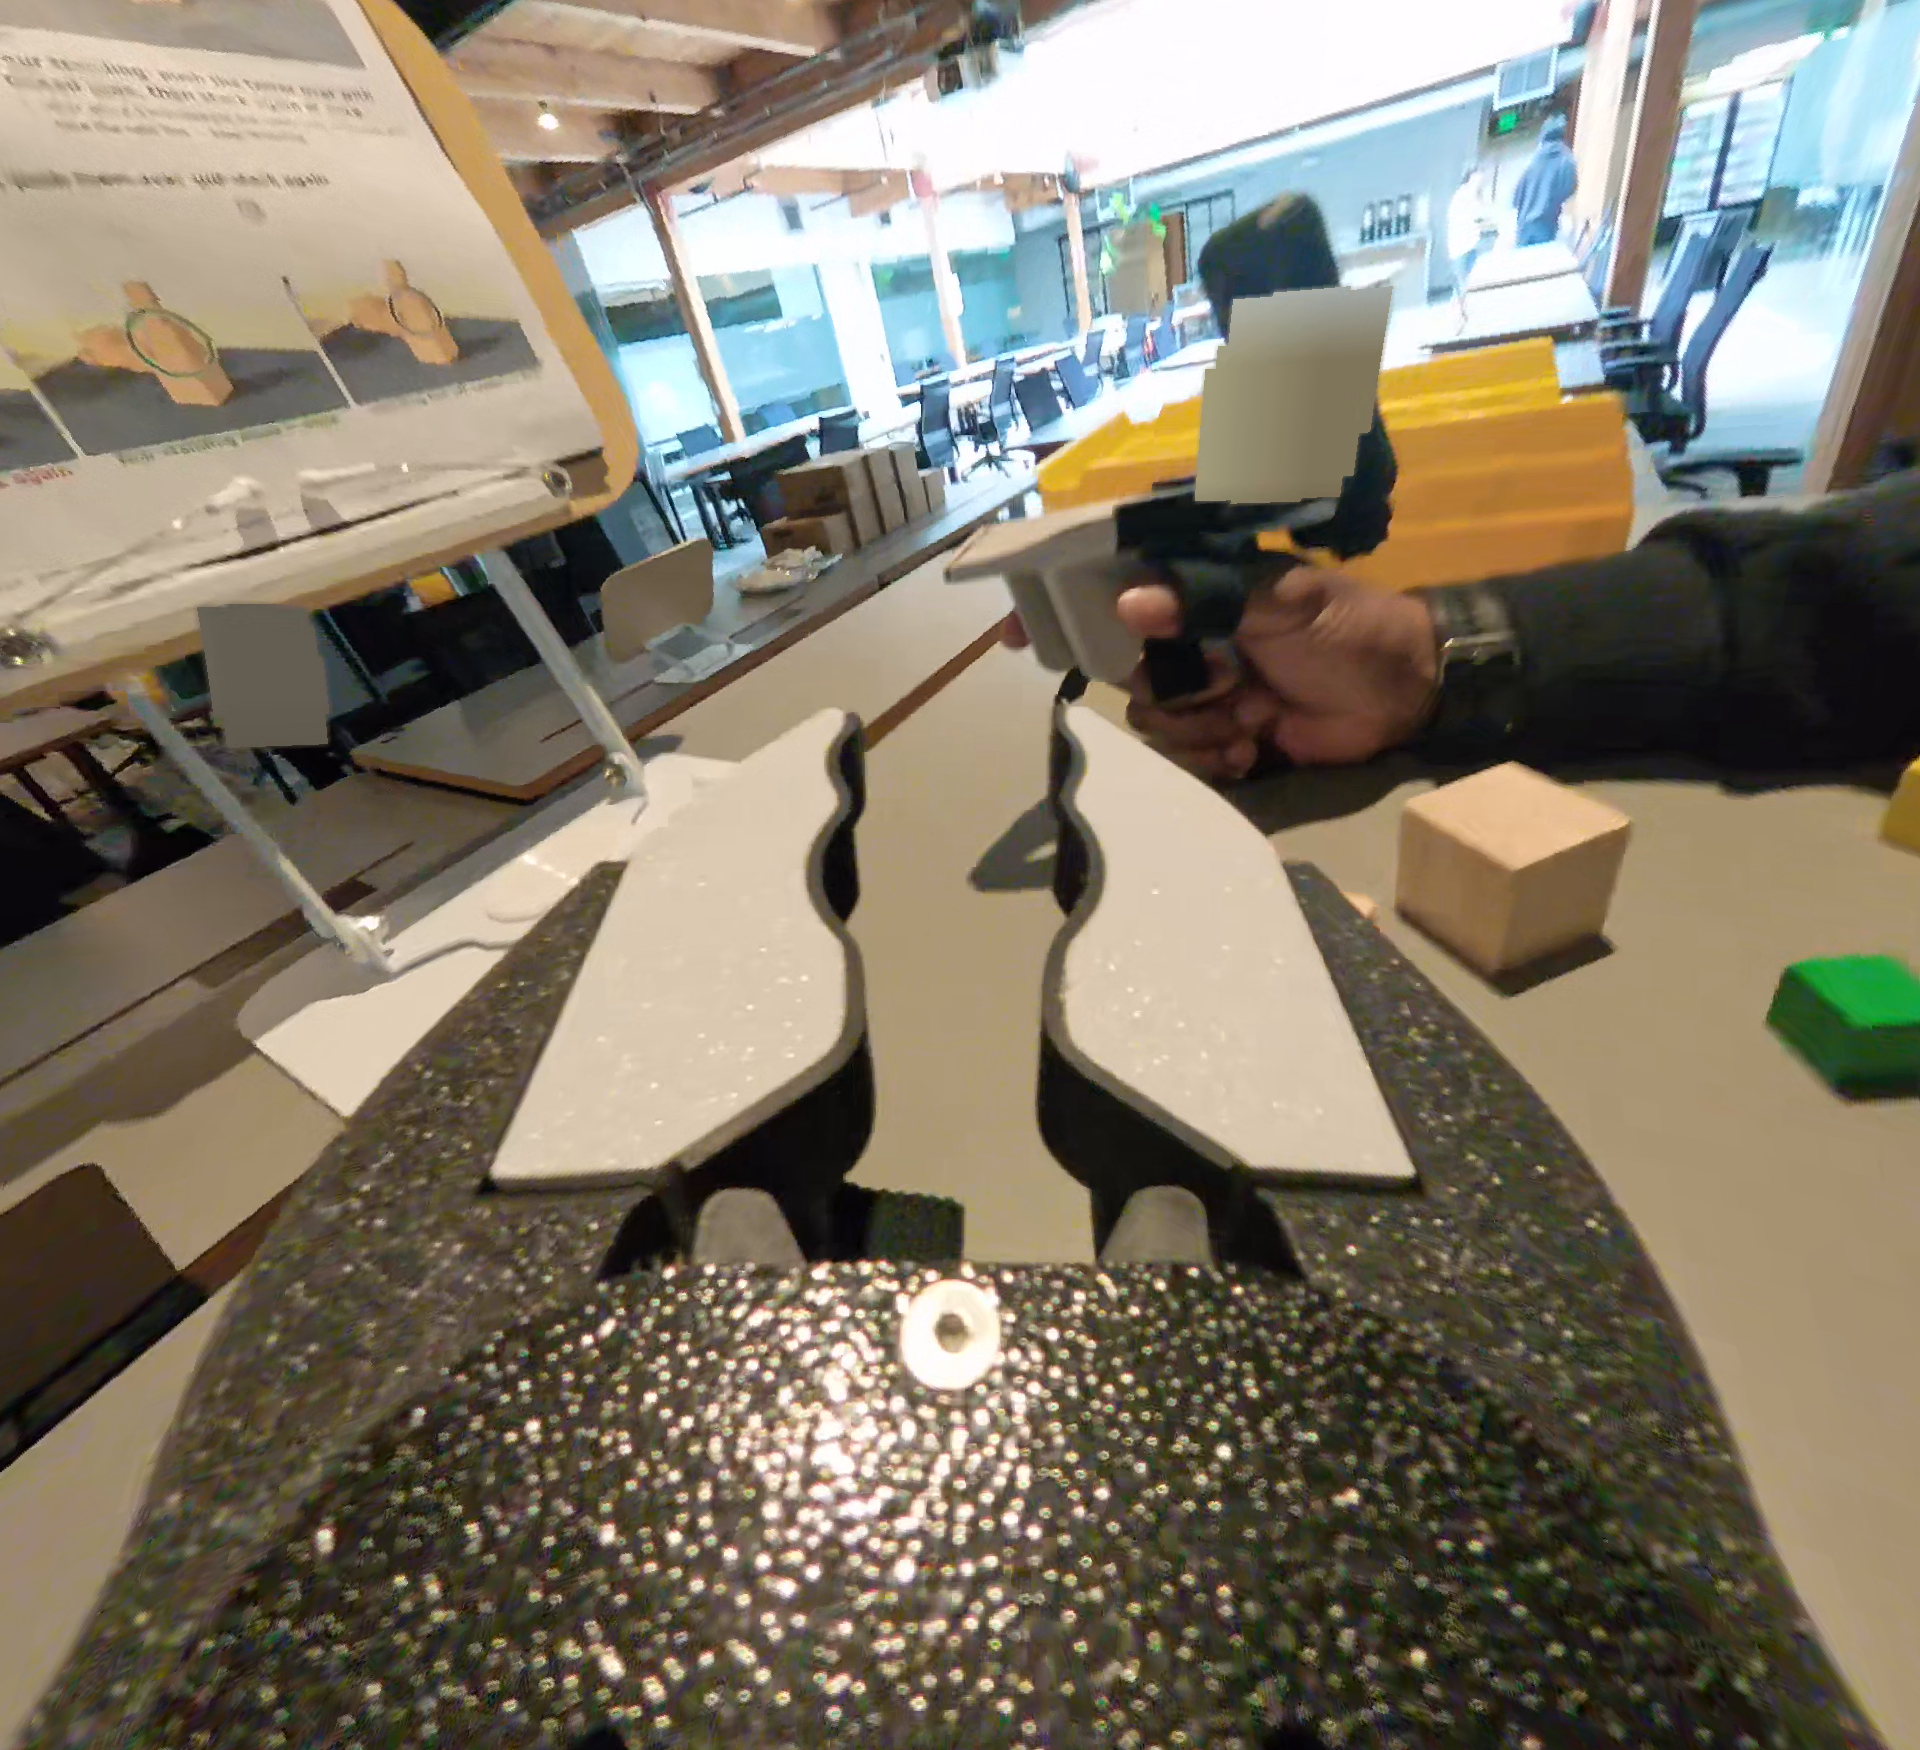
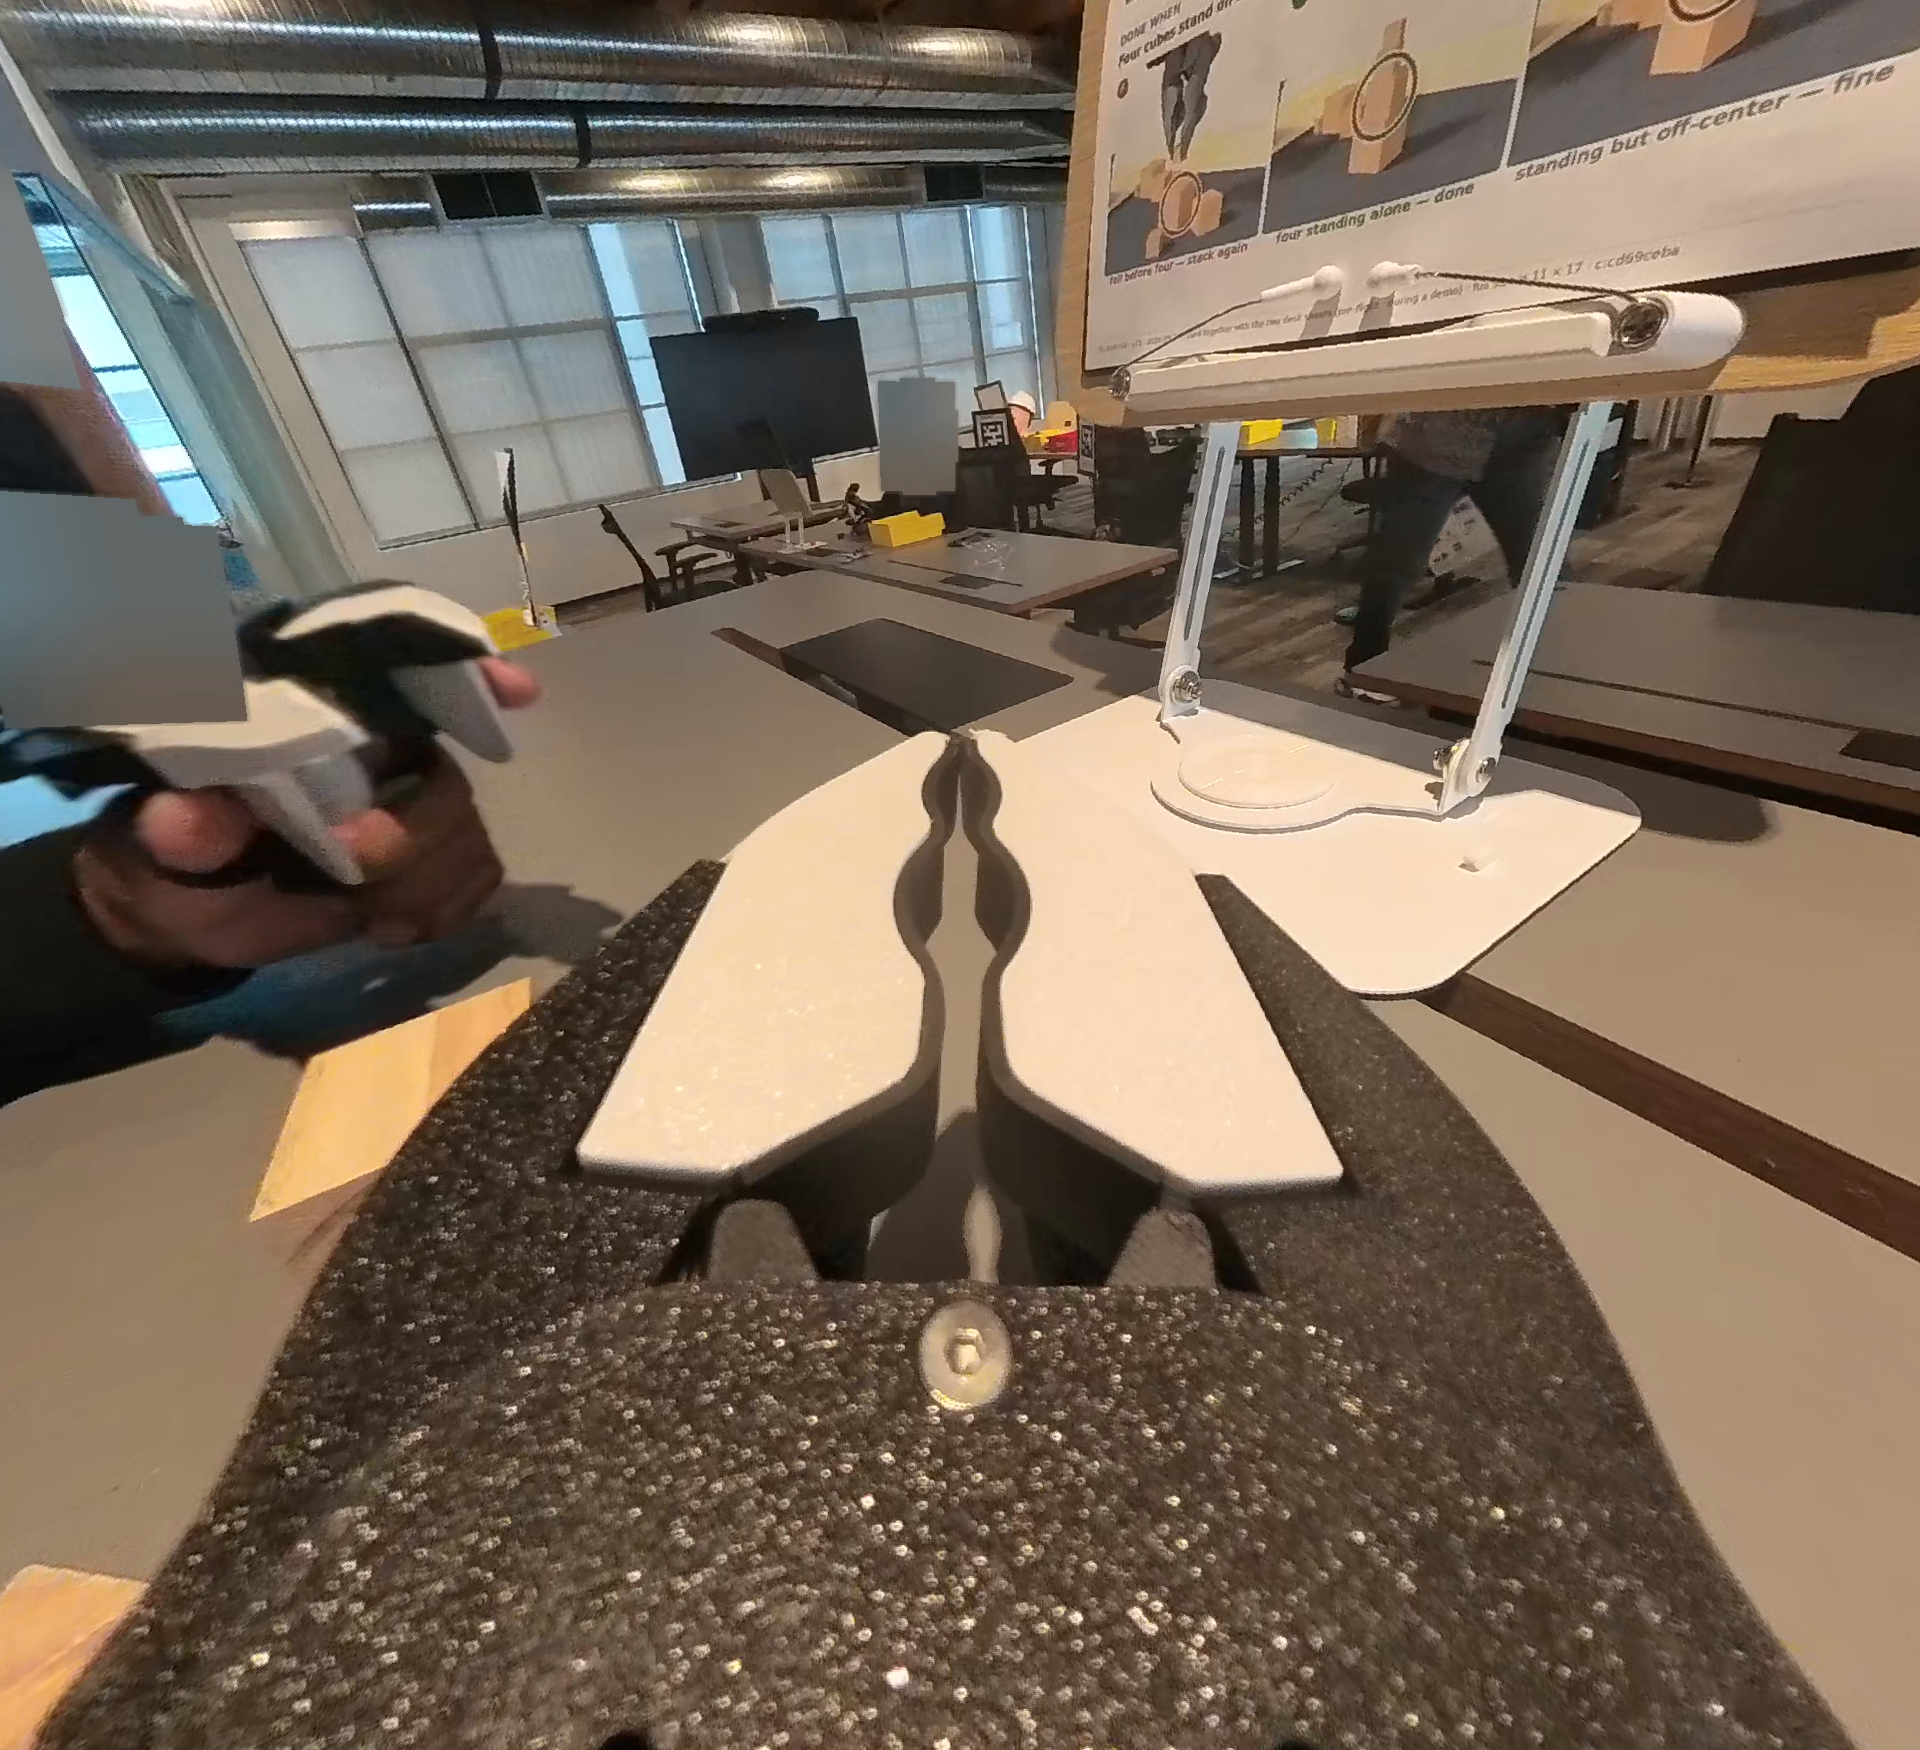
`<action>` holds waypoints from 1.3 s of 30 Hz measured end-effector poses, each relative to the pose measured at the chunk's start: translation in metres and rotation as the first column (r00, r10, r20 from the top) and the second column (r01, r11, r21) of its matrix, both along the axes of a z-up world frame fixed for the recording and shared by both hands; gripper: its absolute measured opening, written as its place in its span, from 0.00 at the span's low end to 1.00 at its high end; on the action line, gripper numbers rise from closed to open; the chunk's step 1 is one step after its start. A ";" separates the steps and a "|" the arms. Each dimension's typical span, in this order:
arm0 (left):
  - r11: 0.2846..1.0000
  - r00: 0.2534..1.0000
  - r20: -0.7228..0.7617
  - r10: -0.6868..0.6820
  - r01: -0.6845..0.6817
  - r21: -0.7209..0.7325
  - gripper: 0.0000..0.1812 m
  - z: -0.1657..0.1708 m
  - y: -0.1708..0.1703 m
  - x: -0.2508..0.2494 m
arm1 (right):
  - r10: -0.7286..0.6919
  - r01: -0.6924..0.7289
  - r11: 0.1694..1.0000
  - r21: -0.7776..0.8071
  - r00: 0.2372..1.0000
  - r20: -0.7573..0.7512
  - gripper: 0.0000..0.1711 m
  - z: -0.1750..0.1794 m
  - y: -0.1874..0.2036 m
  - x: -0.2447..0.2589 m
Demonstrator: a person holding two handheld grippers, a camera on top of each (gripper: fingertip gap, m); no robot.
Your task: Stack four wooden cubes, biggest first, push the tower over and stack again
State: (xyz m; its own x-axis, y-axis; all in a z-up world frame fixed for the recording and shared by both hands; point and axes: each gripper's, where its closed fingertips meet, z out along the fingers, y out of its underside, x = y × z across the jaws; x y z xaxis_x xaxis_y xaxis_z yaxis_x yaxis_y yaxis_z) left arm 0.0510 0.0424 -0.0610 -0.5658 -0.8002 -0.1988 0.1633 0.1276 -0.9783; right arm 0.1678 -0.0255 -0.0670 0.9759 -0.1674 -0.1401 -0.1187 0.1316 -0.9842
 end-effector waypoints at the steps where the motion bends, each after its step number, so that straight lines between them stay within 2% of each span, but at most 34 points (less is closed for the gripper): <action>1: 1.000 1.000 0.005 -0.001 0.001 -0.007 0.20 0.006 -0.008 -0.005 | 0.000 0.000 1.000 0.000 1.000 0.001 0.00 0.000 0.000 0.000; 4: 1.000 1.000 0.005 -0.016 0.016 -0.026 0.24 0.015 -0.041 -0.024 | 0.002 -0.002 1.000 -0.001 1.000 0.000 0.00 0.000 0.000 0.000; 7: 0.999 0.999 -0.030 -0.013 0.012 -0.044 0.26 0.004 -0.079 -0.045 | 0.003 -0.003 1.000 -0.001 1.000 0.001 0.00 0.000 0.000 0.000; 10: 0.995 0.981 -0.192 -0.016 -0.003 -0.098 0.28 -0.022 -0.116 -0.059 | 0.004 -0.004 1.000 -0.002 1.000 0.002 0.00 0.000 0.000 -0.001; 15: 0.994 0.968 -0.251 -0.026 0.053 0.101 0.29 -0.045 -0.156 -0.071 | 0.005 -0.005 1.000 0.000 1.000 0.002 0.00 0.000 0.000 -0.001; 19: 0.985 0.968 -0.246 -0.047 0.085 0.147 0.26 -0.048 -0.163 -0.075 | 0.010 -0.010 1.000 -0.004 1.000 0.001 0.00 0.000 0.001 -0.001; 22: 0.985 0.949 -0.292 -0.119 0.150 0.088 0.25 -0.047 -0.180 -0.085 | 0.010 -0.010 1.000 -0.003 1.000 0.001 0.00 0.000 0.001 -0.001; 24: 0.980 0.909 -0.370 -0.192 0.195 -0.028 0.25 -0.042 -0.202 -0.097 | 0.011 -0.011 1.000 -0.004 1.000 0.001 0.00 0.000 0.002 -0.001; 26: 0.975 0.873 -0.437 -0.218 0.179 -0.128 0.23 -0.037 -0.225 -0.106 | 0.015 -0.015 1.000 -0.005 1.000 0.002 0.00 0.000 0.002 -0.002; 30: 0.995 0.856 -0.516 -0.040 0.083 0.060 0.25 -0.068 -0.248 -0.106 | 0.027 -0.027 1.000 -0.002 1.000 -0.001 0.00 0.000 0.004 -0.001; 34: 0.976 0.847 -0.529 0.055 0.067 0.208 0.25 -0.087 -0.256 -0.102 | 0.050 -0.050 0.999 0.003 0.999 -0.017 0.00 0.000 0.008 0.002; 39: 0.933 0.799 -0.588 0.125 0.108 0.345 0.23 -0.110 -0.262 -0.099 | 0.059 -0.058 0.998 0.020 0.997 -0.046 0.00 0.000 0.009 0.006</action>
State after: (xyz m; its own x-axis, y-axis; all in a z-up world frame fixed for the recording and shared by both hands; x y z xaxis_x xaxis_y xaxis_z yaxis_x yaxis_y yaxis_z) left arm -0.0481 -0.2198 -0.1705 -0.6560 -0.7495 -0.0886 -0.4341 0.4707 -0.7681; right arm 0.1740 -0.0170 -0.0667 0.9763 -0.1072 -0.1881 -0.1724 0.1413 -0.9749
